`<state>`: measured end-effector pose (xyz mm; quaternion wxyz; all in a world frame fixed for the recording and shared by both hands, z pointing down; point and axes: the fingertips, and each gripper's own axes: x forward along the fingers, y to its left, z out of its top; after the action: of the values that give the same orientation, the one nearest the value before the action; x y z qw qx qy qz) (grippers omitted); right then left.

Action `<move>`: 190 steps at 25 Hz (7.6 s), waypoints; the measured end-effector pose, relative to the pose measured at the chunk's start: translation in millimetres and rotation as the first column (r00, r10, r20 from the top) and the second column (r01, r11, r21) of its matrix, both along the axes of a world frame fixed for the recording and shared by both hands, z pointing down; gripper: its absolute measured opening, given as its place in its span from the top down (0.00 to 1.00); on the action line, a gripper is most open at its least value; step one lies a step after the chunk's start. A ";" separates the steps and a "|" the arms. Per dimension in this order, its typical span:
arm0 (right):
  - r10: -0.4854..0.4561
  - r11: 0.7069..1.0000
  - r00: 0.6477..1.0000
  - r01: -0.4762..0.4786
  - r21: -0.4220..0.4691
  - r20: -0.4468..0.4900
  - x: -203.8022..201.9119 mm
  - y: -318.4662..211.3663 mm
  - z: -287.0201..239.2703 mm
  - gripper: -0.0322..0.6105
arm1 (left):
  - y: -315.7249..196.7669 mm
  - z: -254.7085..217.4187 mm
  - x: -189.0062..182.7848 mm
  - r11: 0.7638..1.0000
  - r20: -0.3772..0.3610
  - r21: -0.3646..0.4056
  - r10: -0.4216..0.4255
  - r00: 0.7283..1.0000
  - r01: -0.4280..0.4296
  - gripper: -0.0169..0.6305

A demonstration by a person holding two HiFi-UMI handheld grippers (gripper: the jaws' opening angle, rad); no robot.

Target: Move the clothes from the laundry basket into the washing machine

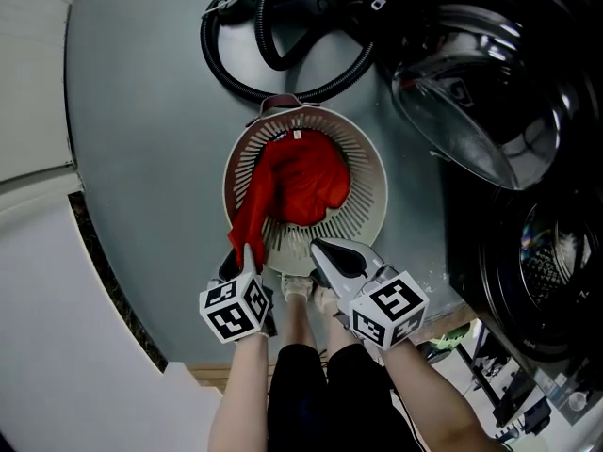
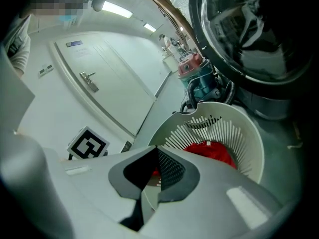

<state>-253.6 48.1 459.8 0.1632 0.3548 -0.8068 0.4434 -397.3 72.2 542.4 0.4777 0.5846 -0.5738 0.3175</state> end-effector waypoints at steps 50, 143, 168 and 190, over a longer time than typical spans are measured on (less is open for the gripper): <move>0.745 0.613 0.661 -0.731 0.300 0.091 285.5 52.9 -172.9 0.89 | -8.2 -322.2 423.6 0.409 -0.445 0.730 0.893 0.073 -0.547 0.80; 0.934 0.328 0.257 -0.893 0.309 -0.248 461.7 133.4 -76.6 0.86 | 36.8 -225.1 611.4 0.220 -0.394 0.639 0.917 -0.067 -0.737 0.66; 0.957 -0.006 -0.187 -0.778 0.629 -0.223 641.4 132.5 -84.4 0.86 | 48.6 -141.3 572.1 0.254 -0.427 0.589 0.904 -0.028 -0.767 0.57; 0.955 0.023 -0.066 -0.956 0.293 -0.289 548.4 140.1 -0.5 0.15 | 26.7 -127.3 537.6 0.309 -0.424 0.554 0.904 0.058 -0.773 0.57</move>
<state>294.8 188.1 459.3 -0.0281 0.8996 -0.2685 0.3433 140.3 98.9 415.1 0.3179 0.9141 0.0718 0.2413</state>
